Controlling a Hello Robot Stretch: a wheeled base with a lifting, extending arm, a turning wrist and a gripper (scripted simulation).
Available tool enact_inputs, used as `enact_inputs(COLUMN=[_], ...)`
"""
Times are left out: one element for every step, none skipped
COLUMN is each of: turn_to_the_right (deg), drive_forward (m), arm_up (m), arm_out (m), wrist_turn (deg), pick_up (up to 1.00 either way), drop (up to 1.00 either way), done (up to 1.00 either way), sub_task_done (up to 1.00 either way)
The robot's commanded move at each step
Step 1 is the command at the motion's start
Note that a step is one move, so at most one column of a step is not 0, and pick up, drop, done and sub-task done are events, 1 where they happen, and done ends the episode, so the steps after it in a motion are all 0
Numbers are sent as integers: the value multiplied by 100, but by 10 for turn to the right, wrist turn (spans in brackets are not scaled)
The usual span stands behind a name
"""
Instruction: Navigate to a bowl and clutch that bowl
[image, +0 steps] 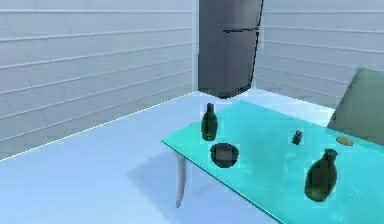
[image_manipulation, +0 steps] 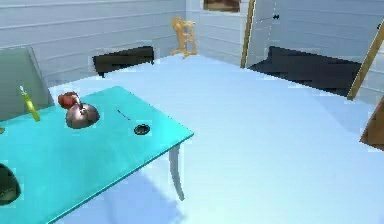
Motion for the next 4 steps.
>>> enact_inputs(turn_to_the_right=[-450, -300, 450, 450], drive_forward=[0, 0, 0, 0], arm_up=[0, 0, 0, 0], arm_out=[0, 0, 0, 0], wrist_turn=[0, 0, 0, 0], pick_up=[0, 0, 0, 0], drop=[0, 0, 0, 0], done=[0, 0, 0, 0], sub_task_done=[0, 0, 0, 0])
